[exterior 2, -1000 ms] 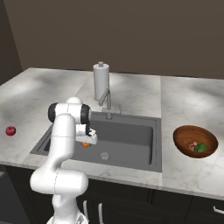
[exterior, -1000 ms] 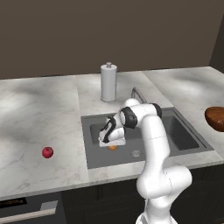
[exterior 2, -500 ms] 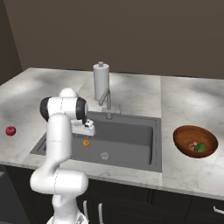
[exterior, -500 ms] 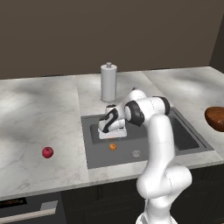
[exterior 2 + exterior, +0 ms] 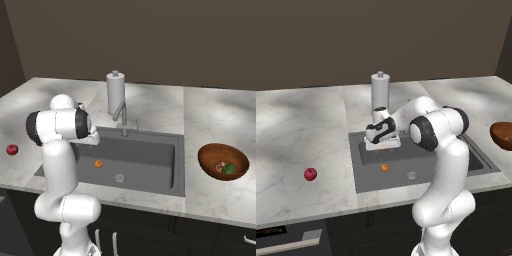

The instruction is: There is a mixed pile of frozen fruits and vegetables on the counter. Locate all the frozen vegetables and place the items in a bowl on the counter. Take all the frozen fruits and defrost them in a running sink.

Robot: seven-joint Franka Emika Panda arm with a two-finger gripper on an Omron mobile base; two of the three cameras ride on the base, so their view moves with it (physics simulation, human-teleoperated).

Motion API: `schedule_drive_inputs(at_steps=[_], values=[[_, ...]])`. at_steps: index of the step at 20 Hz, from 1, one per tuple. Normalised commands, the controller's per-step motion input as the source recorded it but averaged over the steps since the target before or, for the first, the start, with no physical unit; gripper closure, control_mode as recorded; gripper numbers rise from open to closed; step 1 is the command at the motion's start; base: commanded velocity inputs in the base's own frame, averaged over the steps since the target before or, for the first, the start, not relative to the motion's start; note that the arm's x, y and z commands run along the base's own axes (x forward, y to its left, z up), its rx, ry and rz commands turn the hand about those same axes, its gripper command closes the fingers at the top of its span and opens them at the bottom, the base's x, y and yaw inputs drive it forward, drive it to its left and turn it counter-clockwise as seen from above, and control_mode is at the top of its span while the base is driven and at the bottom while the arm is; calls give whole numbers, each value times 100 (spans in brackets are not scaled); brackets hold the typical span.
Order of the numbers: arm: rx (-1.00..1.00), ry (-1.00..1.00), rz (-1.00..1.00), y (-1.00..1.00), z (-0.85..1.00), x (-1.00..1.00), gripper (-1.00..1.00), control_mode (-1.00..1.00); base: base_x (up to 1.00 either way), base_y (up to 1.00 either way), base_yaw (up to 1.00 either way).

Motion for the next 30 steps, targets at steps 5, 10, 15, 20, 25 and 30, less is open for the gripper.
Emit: schedule_drive_inputs(at_steps=[5,10,15,20,25,30], values=[[2,-15,7,32,69,-60,-100,-100,0,0,0],[2,-3,17,49,53,-57,-100,-100,0,0,0],[5,0,16,54,33,-44,-100,-100,0,0,0],[3,7,26,53,31,-15,-100,-100,0,0,0],[6,13,30,60,22,-1,-100,-100,0,0,0],[-1,11,23,85,0,-2,-100,-100,0,0,0]])
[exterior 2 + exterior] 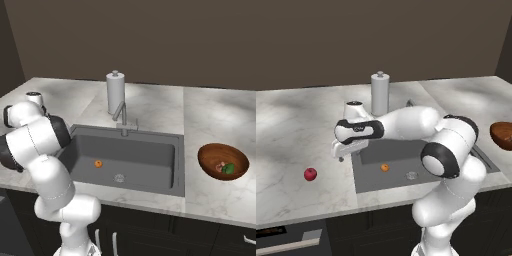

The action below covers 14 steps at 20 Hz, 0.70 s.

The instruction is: There is a mixed pile of frozen fruits and vegetables on the counter. Locate all the frozen vegetables and place the items in a bowl on the counter. Take all the frozen fruits and defrost them in a running sink.

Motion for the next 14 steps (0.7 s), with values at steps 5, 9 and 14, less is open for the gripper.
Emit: schedule_drive_inputs(at_steps=[5,9,14], values=[[-6,7,3,92,-20,-1,-100,-100,0,0,0],[-4,8,0,74,-33,0,-100,-100,0,0,0],[-3,8,1,44,-16,0,-100,-100,0,0,0]])
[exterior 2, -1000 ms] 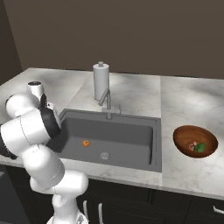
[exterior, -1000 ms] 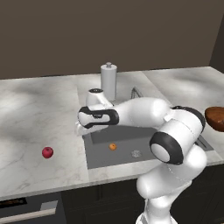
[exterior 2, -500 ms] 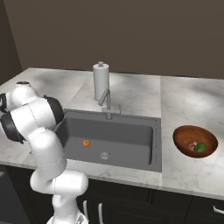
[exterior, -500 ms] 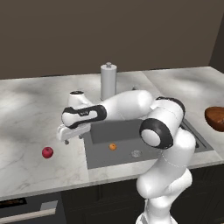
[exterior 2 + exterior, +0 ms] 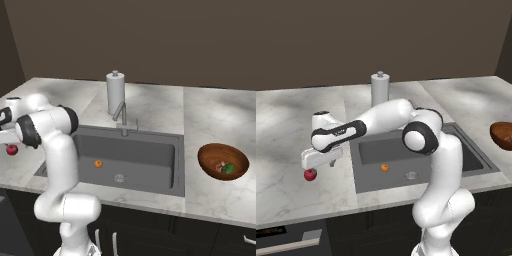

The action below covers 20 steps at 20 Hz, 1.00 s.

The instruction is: There is a mixed pile of frozen fruits and vegetables on the counter. Locate all the frozen vegetables and place the items in a bowl on the counter. Take all the frozen fruits and defrost them in a running sink.

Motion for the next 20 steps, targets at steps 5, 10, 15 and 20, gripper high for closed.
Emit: schedule_drive_inputs(at_steps=[5,10,15,20], values=[[-1,3,0,33,-17,4,-100,-100,0,0,0],[-2,-1,0,24,-37,10,-100,-100,0,0,0],[-2,0,0,19,-31,19,-100,-100,0,0,0],[0,0,0,26,-24,25,-100,-100,0,0,0]])
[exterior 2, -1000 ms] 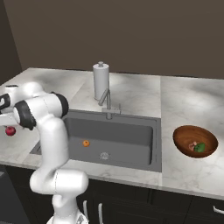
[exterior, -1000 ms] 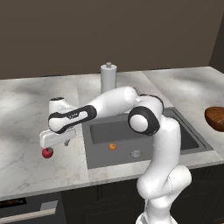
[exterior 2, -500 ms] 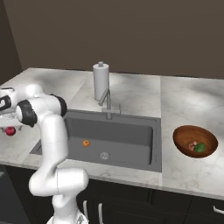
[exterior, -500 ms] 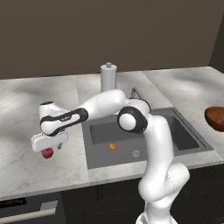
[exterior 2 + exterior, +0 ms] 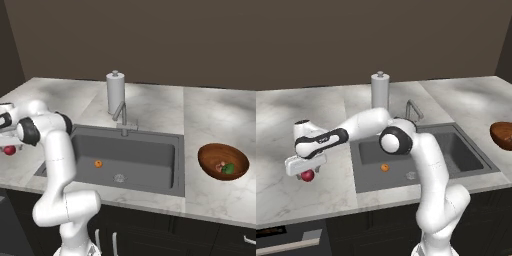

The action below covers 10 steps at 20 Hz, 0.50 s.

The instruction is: There is a mixed pile of frozen fruits and vegetables on the counter. Locate all the frozen vegetables and place the items in a bowl on the counter. Take all the frozen fruits and defrost them in a running sink.

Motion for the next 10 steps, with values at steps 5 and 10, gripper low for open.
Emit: schedule_drive_inputs(at_steps=[5,10], values=[[0,4,-2,23,-31,-12,100,-100,0,0,0],[0,5,-1,-4,-16,-12,100,-100,0,0,0]])
